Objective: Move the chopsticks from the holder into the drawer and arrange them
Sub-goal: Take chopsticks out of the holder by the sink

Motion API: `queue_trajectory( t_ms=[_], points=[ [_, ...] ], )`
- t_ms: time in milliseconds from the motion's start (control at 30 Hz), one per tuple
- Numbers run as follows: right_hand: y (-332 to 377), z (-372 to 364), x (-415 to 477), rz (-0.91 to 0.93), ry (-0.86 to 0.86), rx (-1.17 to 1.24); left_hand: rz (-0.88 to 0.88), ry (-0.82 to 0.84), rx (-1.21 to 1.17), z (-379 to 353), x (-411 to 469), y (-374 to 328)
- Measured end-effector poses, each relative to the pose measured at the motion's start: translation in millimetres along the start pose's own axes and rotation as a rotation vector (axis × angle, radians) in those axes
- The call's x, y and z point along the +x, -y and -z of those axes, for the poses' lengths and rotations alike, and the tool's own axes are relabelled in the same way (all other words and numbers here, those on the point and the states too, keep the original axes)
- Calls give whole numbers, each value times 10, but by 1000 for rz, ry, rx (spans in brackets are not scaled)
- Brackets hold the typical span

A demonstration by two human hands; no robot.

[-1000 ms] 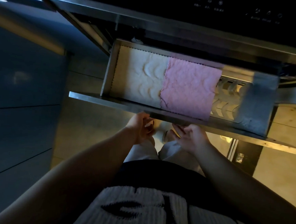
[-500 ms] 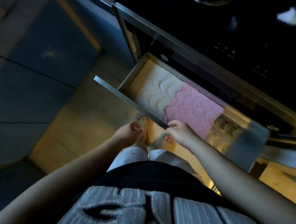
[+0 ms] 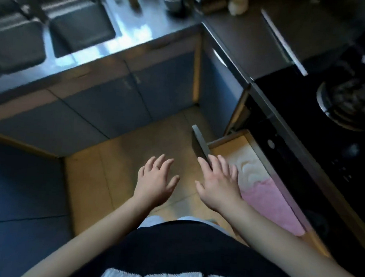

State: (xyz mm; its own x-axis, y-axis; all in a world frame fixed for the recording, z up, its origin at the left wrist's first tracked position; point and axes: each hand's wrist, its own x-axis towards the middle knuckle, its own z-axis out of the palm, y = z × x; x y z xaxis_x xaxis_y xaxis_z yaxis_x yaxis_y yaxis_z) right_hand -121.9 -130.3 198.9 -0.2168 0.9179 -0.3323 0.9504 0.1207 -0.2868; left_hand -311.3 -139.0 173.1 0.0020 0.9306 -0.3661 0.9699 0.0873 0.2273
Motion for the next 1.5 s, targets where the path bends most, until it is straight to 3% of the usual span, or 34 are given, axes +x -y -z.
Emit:
queue_trajectory(
  t_ms=[200, 667, 1033, 1500],
  points=[
    [972, 60, 353, 121, -18, -69, 123, -191, -13, 445, -147, 877],
    [3662, -305, 1170, 420, -25, -259, 402, -277, -156, 1247, -666, 3379],
    [5022, -400, 2196, 700, 24, -294, 649, -345, -283, 1601, -309, 4606],
    [6511, 110, 3913, 950, 62, -289, 930, -495, -363, 2541, 755, 5702]
  ],
)
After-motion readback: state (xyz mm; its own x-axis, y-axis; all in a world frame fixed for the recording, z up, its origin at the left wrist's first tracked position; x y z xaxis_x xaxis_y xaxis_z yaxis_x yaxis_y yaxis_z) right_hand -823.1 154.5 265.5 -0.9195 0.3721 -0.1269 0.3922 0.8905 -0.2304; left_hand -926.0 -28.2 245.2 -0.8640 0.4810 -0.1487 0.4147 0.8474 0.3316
